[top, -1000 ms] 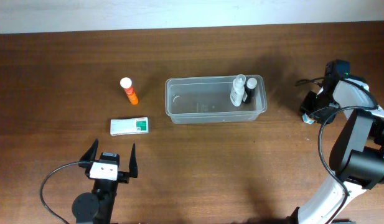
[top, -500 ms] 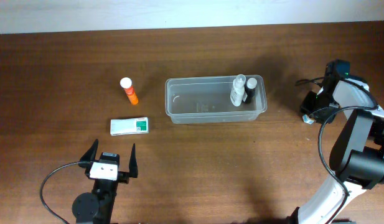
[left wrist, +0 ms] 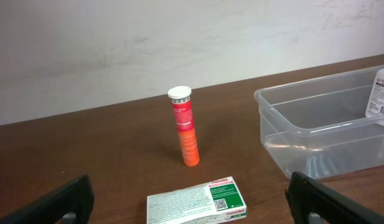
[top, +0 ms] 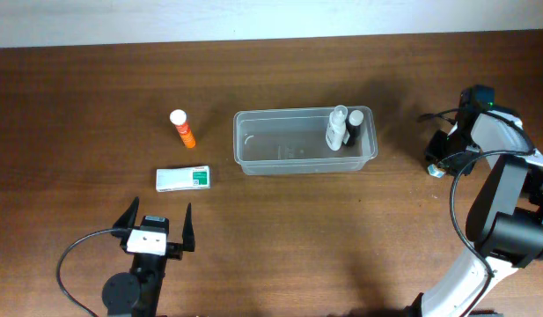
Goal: Pack container
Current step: 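Close the right gripper on the jar, then lift the jar and carry it over the container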
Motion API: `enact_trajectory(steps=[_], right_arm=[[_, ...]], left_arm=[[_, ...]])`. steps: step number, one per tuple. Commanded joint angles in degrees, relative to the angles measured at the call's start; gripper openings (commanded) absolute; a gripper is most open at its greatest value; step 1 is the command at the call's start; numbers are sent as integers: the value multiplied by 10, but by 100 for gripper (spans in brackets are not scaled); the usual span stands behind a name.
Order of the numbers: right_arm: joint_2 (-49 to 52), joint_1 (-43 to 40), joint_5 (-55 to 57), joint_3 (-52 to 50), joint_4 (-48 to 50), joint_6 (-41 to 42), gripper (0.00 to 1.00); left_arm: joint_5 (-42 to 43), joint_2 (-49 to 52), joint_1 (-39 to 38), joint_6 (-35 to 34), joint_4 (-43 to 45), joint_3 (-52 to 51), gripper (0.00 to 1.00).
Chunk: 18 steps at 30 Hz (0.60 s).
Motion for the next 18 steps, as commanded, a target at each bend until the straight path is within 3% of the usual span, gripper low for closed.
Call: enact_trajectory(steps=[1,9,18], right_arm=[[5,2,-8,17,-2,3,37],[5,2,-43,42,-29,2,36],[4,3,-89,171,-158,0,35]], left_arm=[[-2,-5,3,9,1,-4,99],[-2,-5,3,9,1,-4,99],[-2,-5,3,9,1,-4,99]])
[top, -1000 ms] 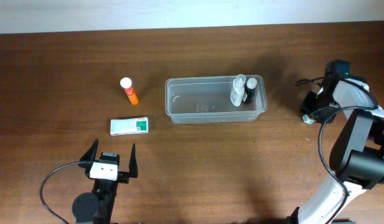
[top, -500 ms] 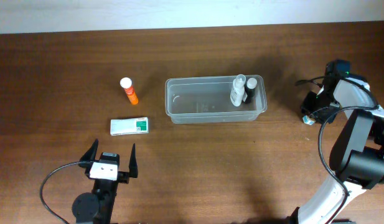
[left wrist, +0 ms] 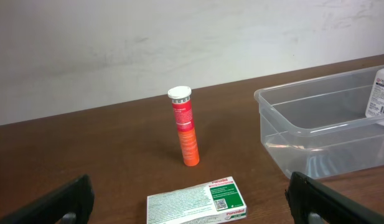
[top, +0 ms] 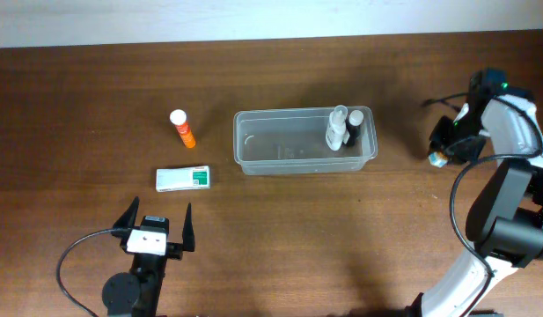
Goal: Pack container
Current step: 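Lift the jar and carry it over the container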
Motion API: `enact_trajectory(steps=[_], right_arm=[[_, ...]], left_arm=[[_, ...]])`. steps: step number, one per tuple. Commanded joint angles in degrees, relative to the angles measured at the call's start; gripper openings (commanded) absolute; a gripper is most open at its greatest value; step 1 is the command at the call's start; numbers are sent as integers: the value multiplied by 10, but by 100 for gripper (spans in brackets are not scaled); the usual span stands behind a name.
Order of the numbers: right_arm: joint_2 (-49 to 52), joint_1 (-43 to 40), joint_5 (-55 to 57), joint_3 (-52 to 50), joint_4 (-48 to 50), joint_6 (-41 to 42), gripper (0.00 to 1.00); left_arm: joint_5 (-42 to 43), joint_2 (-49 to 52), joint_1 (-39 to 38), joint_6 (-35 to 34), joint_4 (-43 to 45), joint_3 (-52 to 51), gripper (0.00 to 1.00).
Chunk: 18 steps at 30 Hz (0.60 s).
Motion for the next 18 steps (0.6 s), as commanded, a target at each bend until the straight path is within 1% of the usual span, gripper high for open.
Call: enact_trajectory(steps=[1,8,18], right_arm=[[3,3,-37,61,-33,1,35],[3,36,-66,156,-103,-14,36],[2,157,-66,276,-154,-14,36]], left_arm=[[-2,-5,3,9,1,-4,99],[-2,-5,3,9,1,-4,99],[-2,-5,3,9,1,-4,99]])
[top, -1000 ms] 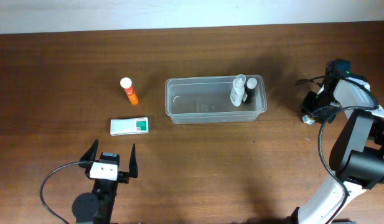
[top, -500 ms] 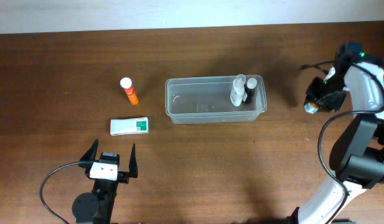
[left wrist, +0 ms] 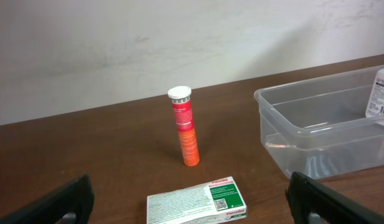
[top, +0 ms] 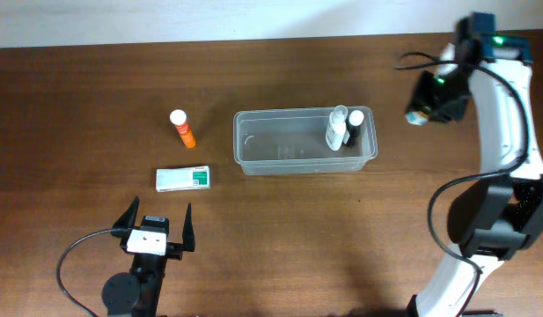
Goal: Pack container
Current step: 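Lift the jar and carry it over the container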
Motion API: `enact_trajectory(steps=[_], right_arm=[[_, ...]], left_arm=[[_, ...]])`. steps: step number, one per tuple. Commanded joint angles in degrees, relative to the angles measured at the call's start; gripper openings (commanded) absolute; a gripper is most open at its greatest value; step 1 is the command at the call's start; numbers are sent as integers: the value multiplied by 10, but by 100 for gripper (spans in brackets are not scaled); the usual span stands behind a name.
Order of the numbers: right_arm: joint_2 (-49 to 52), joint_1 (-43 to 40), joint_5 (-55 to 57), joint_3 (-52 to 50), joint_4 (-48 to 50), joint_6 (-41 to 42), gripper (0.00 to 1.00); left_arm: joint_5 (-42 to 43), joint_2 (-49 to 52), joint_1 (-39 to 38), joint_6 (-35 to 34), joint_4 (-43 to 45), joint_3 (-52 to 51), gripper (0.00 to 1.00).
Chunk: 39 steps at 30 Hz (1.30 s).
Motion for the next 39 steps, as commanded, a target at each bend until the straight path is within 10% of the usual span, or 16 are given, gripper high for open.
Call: enact_trajectory(steps=[1,39], right_arm=[[1,42,-13,51,-10,-4,36],[83,308,110,96,-24,-4,36]], left_arm=[[-2,-5,3,9,1,-4,99],[-2,-5,3,9,1,-4,99]])
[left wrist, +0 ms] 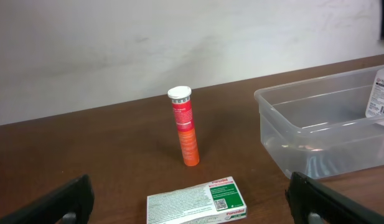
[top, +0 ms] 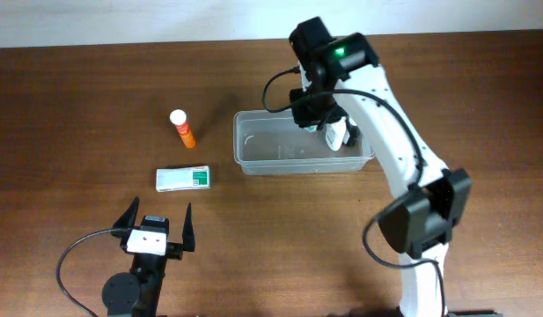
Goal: Pack container
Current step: 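Lift the jar and carry it over the container, then lower the jar into the container and open the right gripper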
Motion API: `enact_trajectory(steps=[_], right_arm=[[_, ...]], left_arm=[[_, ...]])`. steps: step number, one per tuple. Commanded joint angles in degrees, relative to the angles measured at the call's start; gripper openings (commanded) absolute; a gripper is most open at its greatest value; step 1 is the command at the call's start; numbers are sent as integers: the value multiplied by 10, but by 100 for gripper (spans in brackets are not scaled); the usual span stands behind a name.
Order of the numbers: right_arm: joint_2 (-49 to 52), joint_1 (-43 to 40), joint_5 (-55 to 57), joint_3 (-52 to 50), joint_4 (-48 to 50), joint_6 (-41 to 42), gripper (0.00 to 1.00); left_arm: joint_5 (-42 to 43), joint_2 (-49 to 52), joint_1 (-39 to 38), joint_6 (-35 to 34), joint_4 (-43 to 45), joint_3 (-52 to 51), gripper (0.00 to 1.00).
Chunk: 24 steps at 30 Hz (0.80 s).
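A clear plastic container [top: 253,141] [left wrist: 316,134] stands at mid table with two small bottles [top: 339,132] upright at its right end. An orange tube with a white cap [top: 182,129] [left wrist: 185,134] stands to its left. A white and green Panadol box [top: 184,179] [left wrist: 196,200] lies flat in front of the tube. My left gripper [top: 157,220] [left wrist: 188,208] rests open near the front edge, just short of the box. My right gripper [top: 310,111] hangs over the container's back rim beside the bottles; its fingers are hidden under the arm.
The right arm [top: 385,123] reaches across the container's right half from the lower right. The brown table [top: 77,106] ends at a white wall behind.
My right arm has moved from the far right of the table to over the container's back rim, near the bottles. Left gripper, tube and box are unmoved.
My right gripper was low at the table's right edge with a small teal and orange item at its tip. Then it was raised at the back right, the item still there. Now it is over the container. The left arm stayed still throughout.
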Motion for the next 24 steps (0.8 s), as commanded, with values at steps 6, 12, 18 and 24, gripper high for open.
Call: enact_trajectory(steps=[6,12,18,24], right_arm=[[44,3,13,-3,21,-3,37],[74,3,13,-3,32,-3,37],[95,3,17,-5,40,-3,37],[115,-5,19,-5,50,-3,37]], left_arm=[[-2,-5,3,9,1,-4,99],[-2,-5,3,9,1,-4,99],[-2,-5,3,9,1,-4,100],[-2,-5,3,9,1,-4,99]])
